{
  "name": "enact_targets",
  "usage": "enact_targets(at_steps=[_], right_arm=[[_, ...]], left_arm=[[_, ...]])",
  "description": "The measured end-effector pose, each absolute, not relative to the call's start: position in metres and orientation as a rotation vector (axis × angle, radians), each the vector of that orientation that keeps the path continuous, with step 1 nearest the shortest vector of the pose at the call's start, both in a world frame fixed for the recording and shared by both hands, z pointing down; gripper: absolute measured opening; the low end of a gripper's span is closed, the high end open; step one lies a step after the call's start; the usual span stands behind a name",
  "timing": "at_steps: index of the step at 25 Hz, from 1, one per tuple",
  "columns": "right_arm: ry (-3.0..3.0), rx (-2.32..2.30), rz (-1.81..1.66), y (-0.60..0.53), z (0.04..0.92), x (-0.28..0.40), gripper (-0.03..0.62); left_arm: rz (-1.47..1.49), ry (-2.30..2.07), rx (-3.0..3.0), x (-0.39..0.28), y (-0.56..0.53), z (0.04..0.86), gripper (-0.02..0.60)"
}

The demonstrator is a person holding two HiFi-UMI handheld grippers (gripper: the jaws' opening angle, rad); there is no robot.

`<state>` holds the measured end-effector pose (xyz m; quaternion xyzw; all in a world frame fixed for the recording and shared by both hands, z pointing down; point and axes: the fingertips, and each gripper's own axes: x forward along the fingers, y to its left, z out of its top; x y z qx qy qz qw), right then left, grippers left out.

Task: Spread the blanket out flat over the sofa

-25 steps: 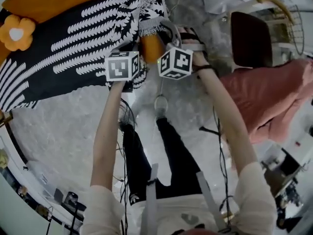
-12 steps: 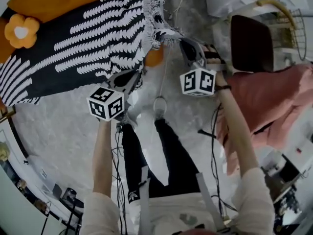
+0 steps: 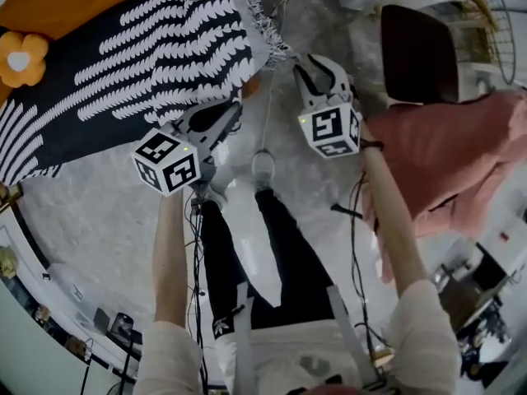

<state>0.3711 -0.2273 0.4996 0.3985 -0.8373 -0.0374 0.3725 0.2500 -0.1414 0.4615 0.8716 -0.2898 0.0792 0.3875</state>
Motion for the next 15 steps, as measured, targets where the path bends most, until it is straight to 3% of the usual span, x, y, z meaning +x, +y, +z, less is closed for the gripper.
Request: enact_targets(at_steps=[7, 10, 15], right_arm=[[-2.415, 0.88, 0.636, -0.184, 0.502, 0.306, 0.095], [-2.538, 0.772, 0.788, -0.175, 0.487, 0.272, 0.208], [-2.679, 0.673, 0.942, -0.203, 0.467, 0.224, 0.229]], left_arm=[[0.032, -0.871, 2.168, 0.205, -0.157, 0.418, 0.016], [0.079, -0.846, 2.217, 0.206, -0.168, 0.407, 0.015], [0.118, -0.846, 2.279, 0.197, -0.186, 0.391, 0.015]])
